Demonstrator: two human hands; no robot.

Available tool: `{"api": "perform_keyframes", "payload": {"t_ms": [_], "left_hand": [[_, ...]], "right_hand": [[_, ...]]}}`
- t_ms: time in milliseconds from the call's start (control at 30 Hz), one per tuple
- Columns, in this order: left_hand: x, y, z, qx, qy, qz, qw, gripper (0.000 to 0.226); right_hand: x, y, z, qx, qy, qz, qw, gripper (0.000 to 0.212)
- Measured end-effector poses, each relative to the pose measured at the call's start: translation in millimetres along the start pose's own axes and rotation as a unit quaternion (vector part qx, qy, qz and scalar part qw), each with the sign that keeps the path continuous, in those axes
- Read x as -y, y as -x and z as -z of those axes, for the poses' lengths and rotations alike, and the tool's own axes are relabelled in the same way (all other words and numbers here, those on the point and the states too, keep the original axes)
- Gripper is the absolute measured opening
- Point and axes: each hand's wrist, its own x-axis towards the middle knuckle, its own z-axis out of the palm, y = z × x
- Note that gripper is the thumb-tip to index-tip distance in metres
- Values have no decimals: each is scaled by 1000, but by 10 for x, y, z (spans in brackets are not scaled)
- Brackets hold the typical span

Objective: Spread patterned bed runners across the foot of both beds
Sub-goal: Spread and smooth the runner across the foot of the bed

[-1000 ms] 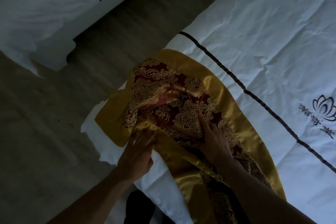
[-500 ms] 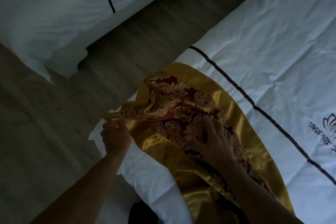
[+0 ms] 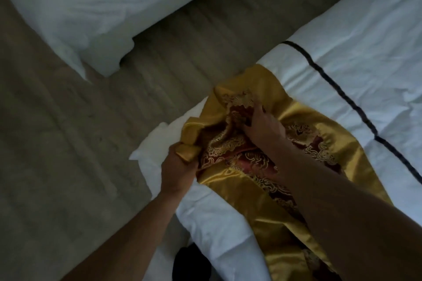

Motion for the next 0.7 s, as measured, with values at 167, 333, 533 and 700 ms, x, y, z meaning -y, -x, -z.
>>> {"api": "perform_keyframes", "payload": {"t_ms": [167, 333, 533, 700], "left_hand": [[-111, -7, 193, -49, 6, -43, 998, 8], [-634, -541, 624, -188, 49, -142, 971, 41], [-577, -580, 636, -101, -13, -72, 992, 87], [-398, 142, 105, 83, -31, -23, 996, 41]], "right_hand": [[86, 267, 129, -66, 17, 1, 998, 25], [541, 92, 803, -185, -204, 75, 958, 36], [470, 78, 770, -93, -157, 93, 979, 79], [-102, 610, 171, -133, -28, 72, 988, 70]]}}
